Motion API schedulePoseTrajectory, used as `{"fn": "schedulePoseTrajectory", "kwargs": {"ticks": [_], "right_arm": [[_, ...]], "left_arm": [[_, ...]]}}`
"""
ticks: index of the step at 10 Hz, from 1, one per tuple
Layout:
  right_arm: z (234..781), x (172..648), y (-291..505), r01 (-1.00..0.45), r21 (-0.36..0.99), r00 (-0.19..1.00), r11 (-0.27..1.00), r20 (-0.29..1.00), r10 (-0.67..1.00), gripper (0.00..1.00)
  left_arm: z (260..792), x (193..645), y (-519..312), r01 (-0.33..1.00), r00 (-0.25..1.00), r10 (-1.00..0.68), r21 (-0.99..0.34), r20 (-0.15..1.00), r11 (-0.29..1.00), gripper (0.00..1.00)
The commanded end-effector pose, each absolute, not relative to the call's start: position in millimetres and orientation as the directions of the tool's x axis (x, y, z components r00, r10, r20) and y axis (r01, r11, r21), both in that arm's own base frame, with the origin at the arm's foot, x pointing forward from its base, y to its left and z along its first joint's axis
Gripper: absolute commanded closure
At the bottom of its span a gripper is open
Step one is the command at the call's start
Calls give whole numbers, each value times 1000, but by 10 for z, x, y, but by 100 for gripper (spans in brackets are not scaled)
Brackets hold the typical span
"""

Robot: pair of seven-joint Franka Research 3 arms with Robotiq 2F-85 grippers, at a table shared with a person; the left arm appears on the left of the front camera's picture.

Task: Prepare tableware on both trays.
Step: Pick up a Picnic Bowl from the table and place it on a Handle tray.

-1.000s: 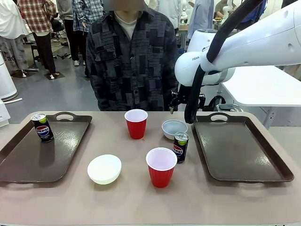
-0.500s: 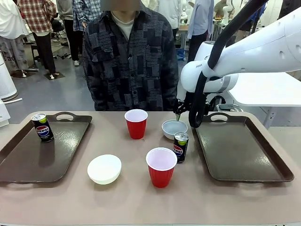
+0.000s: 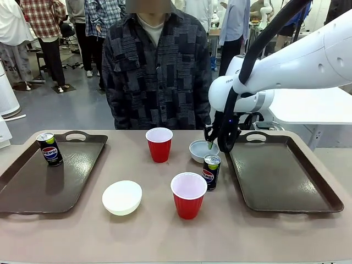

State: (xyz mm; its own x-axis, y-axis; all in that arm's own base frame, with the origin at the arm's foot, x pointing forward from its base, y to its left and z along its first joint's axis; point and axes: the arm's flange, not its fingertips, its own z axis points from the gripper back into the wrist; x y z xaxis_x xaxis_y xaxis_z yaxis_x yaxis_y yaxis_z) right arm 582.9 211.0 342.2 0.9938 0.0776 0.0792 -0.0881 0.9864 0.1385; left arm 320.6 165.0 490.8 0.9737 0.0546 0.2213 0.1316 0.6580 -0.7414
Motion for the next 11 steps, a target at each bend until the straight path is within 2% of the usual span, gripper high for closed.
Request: {"fn": "schedulePoseTrajectory", "kwargs": {"ticks": [1,4,8,11], "right_arm": [[3388,5902,2119,-101,144,994,985,55,93,67],[3400,5883,2129,-102,143,994,984,46,97,98],[3659,5719,2057,-97,137,994,986,71,88,100],[4437,5135,1841,-99,150,986,984,146,77,99]], "left_arm": [[4909,3195,1653,140,972,55,-748,230,649,0],[4909,3195,1653,140,972,55,-748,230,649,0],[4909,3195,1653,140,972,55,-748,230,649,0],[4909,3195,1653,140,972,55,-748,230,649,0]]}}
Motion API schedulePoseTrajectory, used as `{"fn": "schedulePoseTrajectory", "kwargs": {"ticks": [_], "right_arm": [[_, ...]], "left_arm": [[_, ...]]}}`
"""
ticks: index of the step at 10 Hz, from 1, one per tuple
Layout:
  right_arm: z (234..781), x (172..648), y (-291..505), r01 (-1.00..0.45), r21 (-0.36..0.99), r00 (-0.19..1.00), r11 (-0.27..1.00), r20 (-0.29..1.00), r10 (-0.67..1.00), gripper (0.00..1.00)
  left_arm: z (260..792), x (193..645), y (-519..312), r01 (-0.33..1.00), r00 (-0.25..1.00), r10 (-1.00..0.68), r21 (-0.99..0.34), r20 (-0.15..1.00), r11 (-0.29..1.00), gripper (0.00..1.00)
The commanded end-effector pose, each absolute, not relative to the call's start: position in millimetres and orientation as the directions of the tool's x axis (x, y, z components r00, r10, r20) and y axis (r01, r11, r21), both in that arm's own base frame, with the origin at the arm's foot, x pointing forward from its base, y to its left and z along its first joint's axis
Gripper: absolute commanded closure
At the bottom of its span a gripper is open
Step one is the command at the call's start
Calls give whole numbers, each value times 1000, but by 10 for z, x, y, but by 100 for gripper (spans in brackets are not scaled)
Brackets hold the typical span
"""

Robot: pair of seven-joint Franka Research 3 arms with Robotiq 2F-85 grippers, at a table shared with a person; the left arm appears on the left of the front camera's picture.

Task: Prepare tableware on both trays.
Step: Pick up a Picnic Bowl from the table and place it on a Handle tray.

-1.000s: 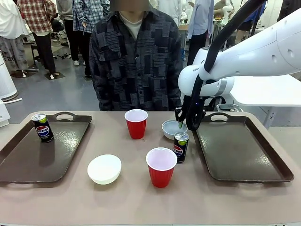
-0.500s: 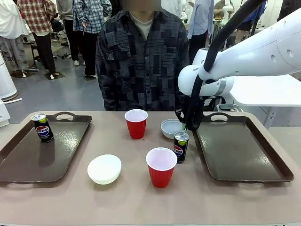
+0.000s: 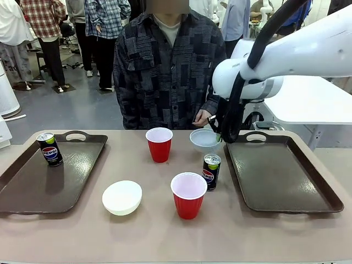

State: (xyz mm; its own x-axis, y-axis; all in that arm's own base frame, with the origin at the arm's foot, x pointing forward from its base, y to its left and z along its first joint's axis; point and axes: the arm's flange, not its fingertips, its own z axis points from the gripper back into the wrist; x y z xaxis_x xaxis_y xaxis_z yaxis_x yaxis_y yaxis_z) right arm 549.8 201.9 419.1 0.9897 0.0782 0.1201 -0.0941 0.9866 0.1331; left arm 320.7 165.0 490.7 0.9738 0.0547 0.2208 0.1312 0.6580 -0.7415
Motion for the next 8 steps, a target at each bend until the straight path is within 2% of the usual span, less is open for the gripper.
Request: {"fn": "schedulePoseTrajectory", "kwargs": {"ticks": [1,4,6,8], "right_arm": [[4672,4961,1692,-90,153,982,984,177,62,99],[4826,4488,916,38,116,994,992,102,-50,99],[4784,4149,408,73,158,992,985,91,-88,99],[4704,4007,107,87,212,992,973,76,-105,99]], "left_arm": [[4909,3195,1653,140,972,55,-748,230,649,0],[4909,3195,1653,140,972,55,-748,230,649,0],[4909,3195,1653,140,972,55,-748,230,649,0],[4909,3195,1653,140,972,55,-748,230,649,0]]}}
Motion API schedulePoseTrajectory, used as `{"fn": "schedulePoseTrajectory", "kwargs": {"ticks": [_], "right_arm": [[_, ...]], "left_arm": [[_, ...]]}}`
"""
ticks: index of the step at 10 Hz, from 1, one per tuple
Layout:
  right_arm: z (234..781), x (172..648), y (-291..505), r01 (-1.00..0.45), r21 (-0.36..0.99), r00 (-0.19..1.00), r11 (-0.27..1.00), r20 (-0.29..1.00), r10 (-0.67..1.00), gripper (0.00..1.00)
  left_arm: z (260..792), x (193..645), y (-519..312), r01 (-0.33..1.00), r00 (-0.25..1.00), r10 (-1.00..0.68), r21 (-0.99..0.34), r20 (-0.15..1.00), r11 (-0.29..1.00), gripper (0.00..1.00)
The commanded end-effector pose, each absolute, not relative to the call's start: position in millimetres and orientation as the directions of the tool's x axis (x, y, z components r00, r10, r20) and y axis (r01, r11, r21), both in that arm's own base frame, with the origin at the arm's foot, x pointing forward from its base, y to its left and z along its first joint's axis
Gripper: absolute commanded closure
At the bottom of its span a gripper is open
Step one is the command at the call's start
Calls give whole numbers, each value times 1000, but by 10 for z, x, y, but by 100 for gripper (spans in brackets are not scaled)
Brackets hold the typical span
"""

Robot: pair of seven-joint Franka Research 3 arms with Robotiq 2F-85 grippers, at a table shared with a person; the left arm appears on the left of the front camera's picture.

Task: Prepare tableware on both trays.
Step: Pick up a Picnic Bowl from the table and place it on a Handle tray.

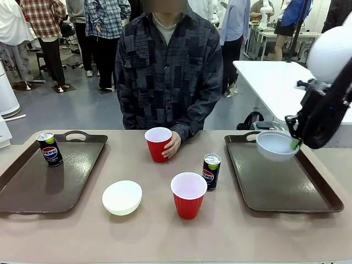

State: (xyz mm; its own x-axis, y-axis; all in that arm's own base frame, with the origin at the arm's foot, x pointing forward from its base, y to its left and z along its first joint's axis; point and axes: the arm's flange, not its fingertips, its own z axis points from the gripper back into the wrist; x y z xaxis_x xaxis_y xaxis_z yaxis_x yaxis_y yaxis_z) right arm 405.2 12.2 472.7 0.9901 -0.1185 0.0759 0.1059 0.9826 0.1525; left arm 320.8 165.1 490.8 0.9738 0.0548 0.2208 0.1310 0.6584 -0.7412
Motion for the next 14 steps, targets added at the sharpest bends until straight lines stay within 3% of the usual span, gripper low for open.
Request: {"fn": "schedulePoseTrajectory", "kwargs": {"ticks": [1,2,5,9,14], "right_arm": [[4664,4001,50,99,222,990,970,81,-119,99],[4727,4052,122,106,152,990,983,76,-118,99],[4702,4006,54,106,169,990,980,74,-120,96],[4265,4585,-66,165,99,983,981,71,-172,96],[3841,4796,-116,162,30,986,986,32,-163,96]], "left_arm": [[4909,3195,1653,140,972,55,-748,230,649,0],[4909,3195,1653,140,972,55,-748,230,649,0],[4909,3195,1653,140,972,55,-748,230,649,0],[4909,3195,1653,140,972,55,-748,230,649,0],[4909,3195,1653,140,972,55,-748,230,649,0]]}}
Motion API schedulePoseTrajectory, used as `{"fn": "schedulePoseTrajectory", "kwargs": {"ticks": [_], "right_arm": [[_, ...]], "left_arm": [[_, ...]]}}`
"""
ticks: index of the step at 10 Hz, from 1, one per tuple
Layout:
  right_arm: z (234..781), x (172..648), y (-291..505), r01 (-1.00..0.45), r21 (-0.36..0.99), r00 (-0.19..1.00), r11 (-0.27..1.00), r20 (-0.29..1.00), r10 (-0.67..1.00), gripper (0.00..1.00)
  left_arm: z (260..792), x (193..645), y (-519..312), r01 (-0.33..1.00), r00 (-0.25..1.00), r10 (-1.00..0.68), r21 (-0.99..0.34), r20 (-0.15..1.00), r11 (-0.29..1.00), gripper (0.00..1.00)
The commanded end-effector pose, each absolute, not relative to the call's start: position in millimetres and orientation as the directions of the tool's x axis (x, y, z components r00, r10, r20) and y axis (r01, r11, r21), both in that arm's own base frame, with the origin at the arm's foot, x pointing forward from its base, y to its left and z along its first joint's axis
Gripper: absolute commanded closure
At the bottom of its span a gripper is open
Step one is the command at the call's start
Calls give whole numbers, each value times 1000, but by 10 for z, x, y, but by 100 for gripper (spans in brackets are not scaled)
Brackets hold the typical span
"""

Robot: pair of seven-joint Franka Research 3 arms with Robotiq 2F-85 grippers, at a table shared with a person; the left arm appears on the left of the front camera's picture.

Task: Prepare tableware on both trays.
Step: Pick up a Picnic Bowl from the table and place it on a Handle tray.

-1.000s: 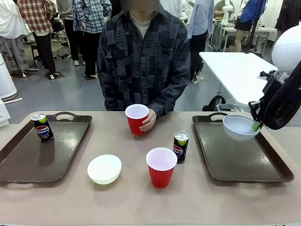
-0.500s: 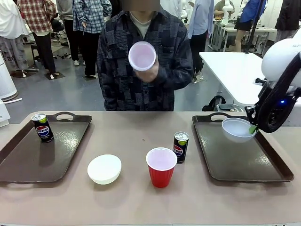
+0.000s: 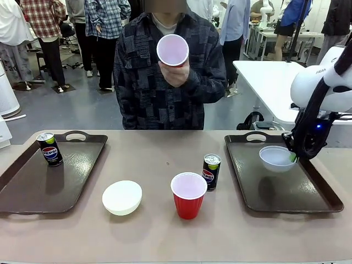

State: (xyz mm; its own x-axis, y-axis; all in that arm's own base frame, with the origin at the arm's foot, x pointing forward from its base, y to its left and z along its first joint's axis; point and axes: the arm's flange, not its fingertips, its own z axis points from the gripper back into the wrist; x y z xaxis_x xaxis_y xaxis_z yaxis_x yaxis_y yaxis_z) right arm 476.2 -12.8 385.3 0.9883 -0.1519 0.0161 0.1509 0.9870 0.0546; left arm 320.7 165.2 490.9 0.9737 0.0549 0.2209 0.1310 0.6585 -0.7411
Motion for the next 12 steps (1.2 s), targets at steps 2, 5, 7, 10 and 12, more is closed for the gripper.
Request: {"fn": "schedulePoseTrajectory", "kwargs": {"ticks": [2,5,7,10,12], "right_arm": [[3758,4801,-120,145,26,989,989,34,-146,96],[3752,4726,-110,122,39,992,992,22,-123,96],[4157,3846,-20,25,4,1000,1000,7,-25,96],[4353,3518,-112,-3,22,1000,1000,23,2,96],[4257,3667,-138,10,32,1000,999,-26,-9,96]], "left_arm": [[4909,3195,1653,140,972,55,-748,230,649,0],[4909,3195,1653,140,972,55,-748,230,649,0],[4909,3195,1653,140,972,55,-748,230,649,0],[4909,3195,1653,140,972,55,-748,230,649,0],[4909,3195,1653,140,972,55,-748,230,649,0]]}}
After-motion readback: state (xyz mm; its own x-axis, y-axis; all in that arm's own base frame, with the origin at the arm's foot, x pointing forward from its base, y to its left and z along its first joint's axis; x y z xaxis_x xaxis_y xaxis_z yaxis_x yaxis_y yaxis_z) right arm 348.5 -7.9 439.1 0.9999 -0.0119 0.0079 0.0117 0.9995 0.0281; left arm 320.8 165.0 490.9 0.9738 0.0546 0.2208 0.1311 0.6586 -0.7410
